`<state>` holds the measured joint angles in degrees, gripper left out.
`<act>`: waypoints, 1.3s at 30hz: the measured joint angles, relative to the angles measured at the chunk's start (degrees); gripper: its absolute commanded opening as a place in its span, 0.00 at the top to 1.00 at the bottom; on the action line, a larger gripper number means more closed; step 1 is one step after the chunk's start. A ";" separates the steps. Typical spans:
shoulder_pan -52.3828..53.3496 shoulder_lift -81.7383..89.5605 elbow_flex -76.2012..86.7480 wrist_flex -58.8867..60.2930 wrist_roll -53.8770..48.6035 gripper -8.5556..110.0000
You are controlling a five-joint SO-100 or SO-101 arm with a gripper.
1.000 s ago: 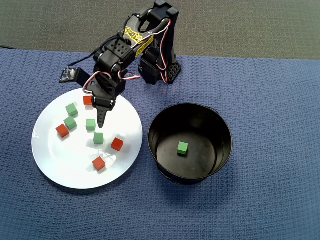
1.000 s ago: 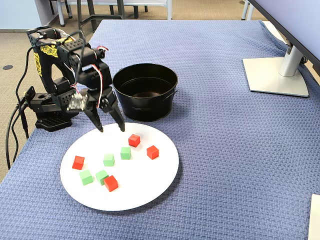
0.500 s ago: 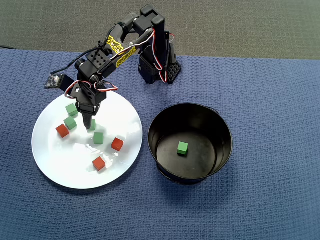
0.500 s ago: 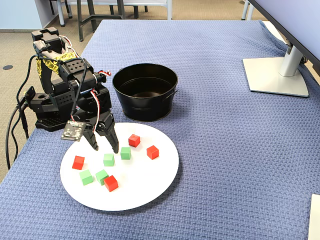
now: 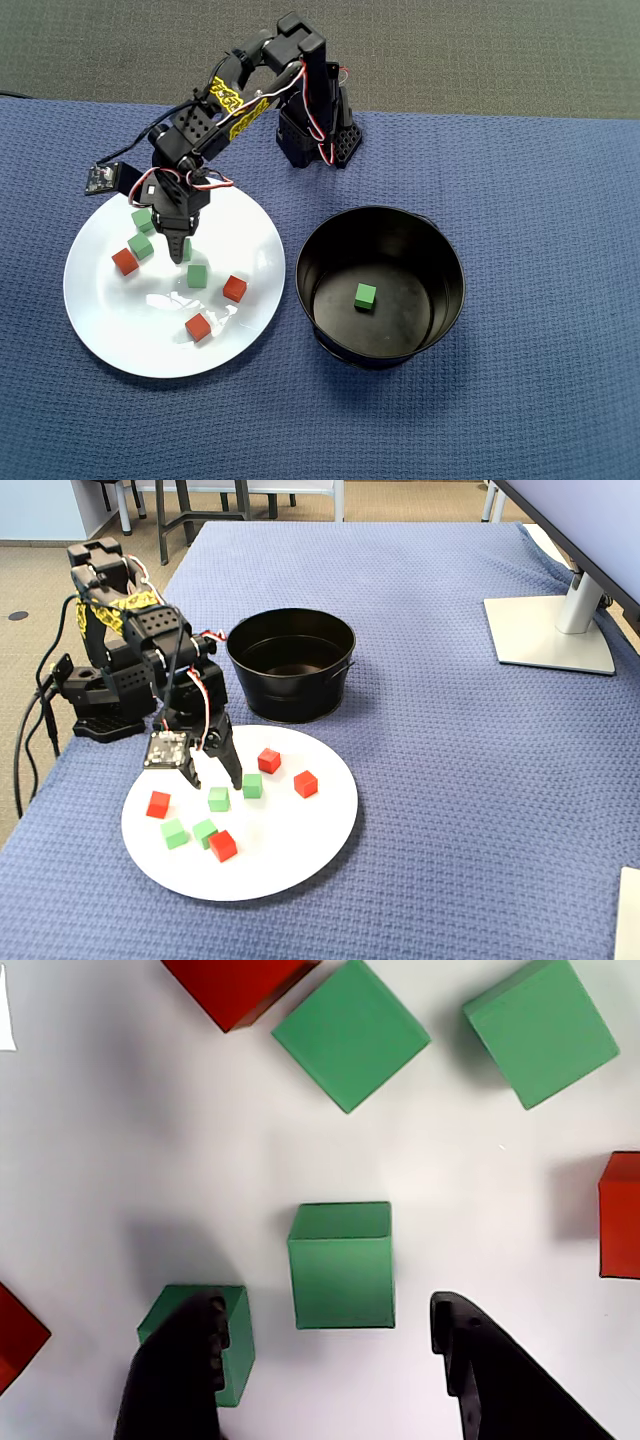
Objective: Pick up the green cubes from the white plate and place them in the black recipient
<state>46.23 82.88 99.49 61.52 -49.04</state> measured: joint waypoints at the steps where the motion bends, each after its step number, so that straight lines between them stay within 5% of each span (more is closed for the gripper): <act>1: 0.00 -0.09 0.18 -0.62 0.00 0.78; 39: -0.26 -0.88 4.22 -7.21 2.37 0.93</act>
<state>45.97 82.00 103.71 54.32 -46.67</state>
